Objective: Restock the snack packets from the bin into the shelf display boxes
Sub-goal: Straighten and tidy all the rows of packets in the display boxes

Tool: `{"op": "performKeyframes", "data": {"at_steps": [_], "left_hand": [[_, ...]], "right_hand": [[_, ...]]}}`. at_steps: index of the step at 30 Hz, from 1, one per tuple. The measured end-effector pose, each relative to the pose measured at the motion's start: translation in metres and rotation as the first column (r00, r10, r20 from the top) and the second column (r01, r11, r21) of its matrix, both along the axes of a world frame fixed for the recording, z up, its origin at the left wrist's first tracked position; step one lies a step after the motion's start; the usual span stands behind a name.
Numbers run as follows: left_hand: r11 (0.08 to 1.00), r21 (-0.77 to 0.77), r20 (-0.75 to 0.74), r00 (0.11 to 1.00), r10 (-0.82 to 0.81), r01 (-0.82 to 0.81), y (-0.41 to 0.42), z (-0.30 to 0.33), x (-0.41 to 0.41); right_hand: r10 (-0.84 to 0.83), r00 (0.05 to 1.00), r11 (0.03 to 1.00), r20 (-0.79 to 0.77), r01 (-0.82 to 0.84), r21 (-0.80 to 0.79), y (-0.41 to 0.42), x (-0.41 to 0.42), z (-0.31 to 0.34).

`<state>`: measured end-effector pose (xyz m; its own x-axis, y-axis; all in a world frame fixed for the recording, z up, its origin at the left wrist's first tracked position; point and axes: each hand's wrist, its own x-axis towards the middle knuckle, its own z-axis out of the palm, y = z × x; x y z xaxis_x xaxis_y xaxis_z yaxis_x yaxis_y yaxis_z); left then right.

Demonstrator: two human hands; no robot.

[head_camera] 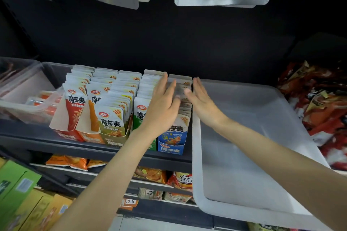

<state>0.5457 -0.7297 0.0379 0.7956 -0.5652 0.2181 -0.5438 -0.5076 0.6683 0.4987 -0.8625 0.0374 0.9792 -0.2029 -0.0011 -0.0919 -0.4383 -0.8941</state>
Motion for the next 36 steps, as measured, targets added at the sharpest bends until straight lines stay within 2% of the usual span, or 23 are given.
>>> {"op": "performKeyframes", "data": {"at_steps": [2, 4, 5, 7, 9, 11, 13, 15, 17, 19, 20, 22, 24, 26, 28, 31, 36], "left_hand": [[0.992, 0.121, 0.172, 0.985, 0.009, -0.030, 0.002, 0.009, 0.011], [0.945, 0.326, 0.289, 0.955, -0.067, -0.033, 0.002, 0.016, 0.024], [0.903, 0.429, 0.280, 0.953, -0.116, -0.016, 0.002, 0.017, 0.029], [0.824, 0.563, 0.168, 0.968, -0.186, 0.061, 0.002, 0.017, 0.034], [0.807, 0.576, 0.075, 0.974, -0.214, 0.133, 0.004, 0.016, 0.036], [0.843, 0.518, 0.054, 0.977, -0.205, 0.148, 0.004, 0.017, 0.039], [0.903, 0.424, 0.151, 0.977, -0.153, 0.076, 0.004, 0.021, 0.046], [0.930, 0.367, 0.259, 0.960, -0.103, 0.000, 0.003, 0.025, 0.055], [0.898, 0.438, 0.259, 0.952, -0.161, 0.033, 0.002, 0.026, 0.061], [0.803, 0.587, 0.198, 0.944, -0.264, 0.102, -0.002, 0.023, 0.064], [0.762, 0.638, 0.172, 0.942, -0.288, 0.116, -0.003, 0.021, 0.065], [0.767, 0.634, 0.203, 0.935, -0.291, 0.101, -0.005, 0.024, 0.065], [0.862, 0.497, 0.249, 0.936, -0.251, 0.099, 0.003, 0.033, 0.058], [0.922, 0.349, 0.175, 0.955, -0.238, 0.166, 0.020, 0.040, 0.043], [0.887, 0.403, 0.127, 0.946, -0.297, 0.225, 0.037, 0.039, 0.017], [0.795, 0.585, 0.189, 0.925, -0.329, 0.162, 0.039, 0.015, -0.010], [0.838, 0.544, 0.273, 0.935, -0.224, 0.042, 0.019, -0.006, 0.006]], "right_hand": [[-0.059, 0.989, 0.978, 0.135, 0.085, -0.192, -0.015, 0.006, 0.006], [0.045, 0.959, 0.891, 0.281, 0.089, -0.446, -0.030, 0.011, 0.007], [0.146, 0.951, 0.820, 0.271, 0.037, -0.571, -0.035, 0.014, 0.004], [0.258, 0.958, 0.704, 0.123, -0.100, -0.703, -0.039, 0.016, -0.004], [0.248, 0.968, 0.709, 0.044, -0.150, -0.689, -0.040, 0.015, -0.008], [0.162, 0.979, 0.827, 0.125, -0.065, -0.559, -0.041, 0.017, -0.001], [0.022, 0.977, 0.894, 0.213, 0.076, -0.441, -0.045, 0.023, 0.011], [-0.030, 0.978, 0.912, 0.207, 0.112, -0.395, -0.049, 0.031, 0.017], [0.100, 0.990, 0.870, 0.096, -0.040, -0.491, -0.050, 0.037, 0.017], [0.239, 0.967, 0.761, -0.090, -0.244, -0.601, -0.050, 0.044, 0.009], [0.247, 0.959, 0.733, -0.137, -0.278, -0.620, -0.050, 0.048, 0.007], [0.211, 0.973, 0.746, -0.093, -0.222, -0.628, -0.052, 0.054, 0.006], [0.188, 0.982, 0.808, -0.012, -0.161, -0.567, -0.053, 0.051, 0.011], [0.193, 0.981, 0.868, -0.001, -0.172, -0.466, -0.053, 0.043, 0.016], [0.206, 0.978, 0.872, -0.024, -0.194, -0.449, -0.052, 0.035, 0.018], [0.233, 0.971, 0.852, -0.044, -0.226, -0.472, -0.047, 0.016, 0.019], [0.330, 0.943, 0.814, -0.045, -0.308, -0.492, -0.040, -0.015, 0.022]]}}
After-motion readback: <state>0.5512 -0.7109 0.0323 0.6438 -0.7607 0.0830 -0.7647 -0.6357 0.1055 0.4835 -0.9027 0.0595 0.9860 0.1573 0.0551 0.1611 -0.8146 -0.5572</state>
